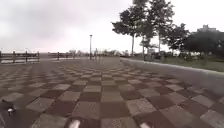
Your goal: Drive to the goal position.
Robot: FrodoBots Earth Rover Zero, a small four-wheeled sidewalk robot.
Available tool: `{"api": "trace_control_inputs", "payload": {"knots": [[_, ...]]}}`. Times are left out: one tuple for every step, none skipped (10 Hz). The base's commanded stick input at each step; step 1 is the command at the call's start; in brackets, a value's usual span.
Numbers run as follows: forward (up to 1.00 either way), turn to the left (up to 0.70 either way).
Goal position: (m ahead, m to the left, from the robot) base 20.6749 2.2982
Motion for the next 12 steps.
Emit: {"api": "trace_control_inputs", "payload": {"knots": [[0.70,0.00],[0.70,0.00],[0.70,0.00],[0.70,0.00],[0.70,0.00],[0.70,0.00],[0.70,0.00],[0.70,0.00],[0.70,0.00],[0.70,0.00],[0.70,0.00],[0.70,0.00]]}}
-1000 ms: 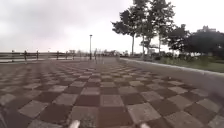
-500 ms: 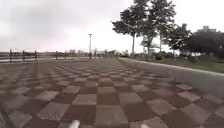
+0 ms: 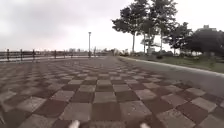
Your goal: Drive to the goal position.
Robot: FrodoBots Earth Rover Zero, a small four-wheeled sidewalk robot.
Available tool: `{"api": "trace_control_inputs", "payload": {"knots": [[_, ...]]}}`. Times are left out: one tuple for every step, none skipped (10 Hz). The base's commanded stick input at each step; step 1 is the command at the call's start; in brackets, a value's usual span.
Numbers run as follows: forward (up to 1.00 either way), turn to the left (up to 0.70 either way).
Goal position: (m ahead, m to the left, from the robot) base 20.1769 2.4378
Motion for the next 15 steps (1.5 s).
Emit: {"api": "trace_control_inputs", "payload": {"knots": [[0.70,0.00],[0.70,0.00],[0.70,0.00],[0.70,0.00],[0.70,0.00],[0.70,0.00],[0.70,0.00],[0.70,0.00],[0.70,0.00],[0.70,0.00],[0.70,0.00],[0.70,0.00],[0.70,0.00],[0.70,0.00],[0.70,0.00]]}}
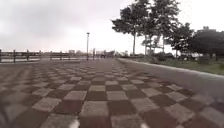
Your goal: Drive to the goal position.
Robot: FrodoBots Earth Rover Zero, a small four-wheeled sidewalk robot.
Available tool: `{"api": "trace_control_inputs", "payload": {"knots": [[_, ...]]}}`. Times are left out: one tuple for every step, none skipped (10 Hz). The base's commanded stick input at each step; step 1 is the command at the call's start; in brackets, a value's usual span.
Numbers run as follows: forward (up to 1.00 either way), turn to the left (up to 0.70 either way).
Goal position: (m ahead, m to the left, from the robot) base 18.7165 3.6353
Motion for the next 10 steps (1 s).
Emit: {"api": "trace_control_inputs", "payload": {"knots": [[0.70,0.00],[0.70,0.00],[0.70,0.00],[0.70,0.00],[0.70,0.00],[0.70,0.00],[0.70,0.00],[0.70,0.00],[0.70,0.00],[0.70,0.00]]}}
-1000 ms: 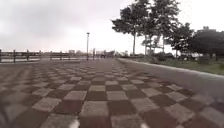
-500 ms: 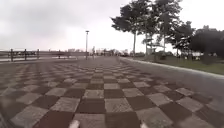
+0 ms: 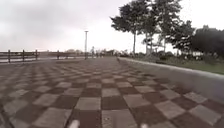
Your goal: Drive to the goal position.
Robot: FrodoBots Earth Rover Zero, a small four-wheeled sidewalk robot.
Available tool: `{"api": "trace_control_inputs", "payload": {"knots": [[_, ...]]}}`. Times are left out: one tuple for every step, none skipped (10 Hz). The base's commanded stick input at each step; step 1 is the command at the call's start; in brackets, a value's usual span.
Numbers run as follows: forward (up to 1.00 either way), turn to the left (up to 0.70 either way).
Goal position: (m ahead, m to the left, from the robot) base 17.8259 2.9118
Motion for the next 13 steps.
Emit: {"api": "trace_control_inputs", "payload": {"knots": [[0.70,0.00],[0.70,0.00],[0.70,0.00],[0.70,0.00],[0.70,0.00],[0.70,0.00],[0.70,0.00],[0.70,0.00],[0.70,0.00],[0.70,0.00],[0.70,0.00],[0.70,0.00],[0.70,0.00]]}}
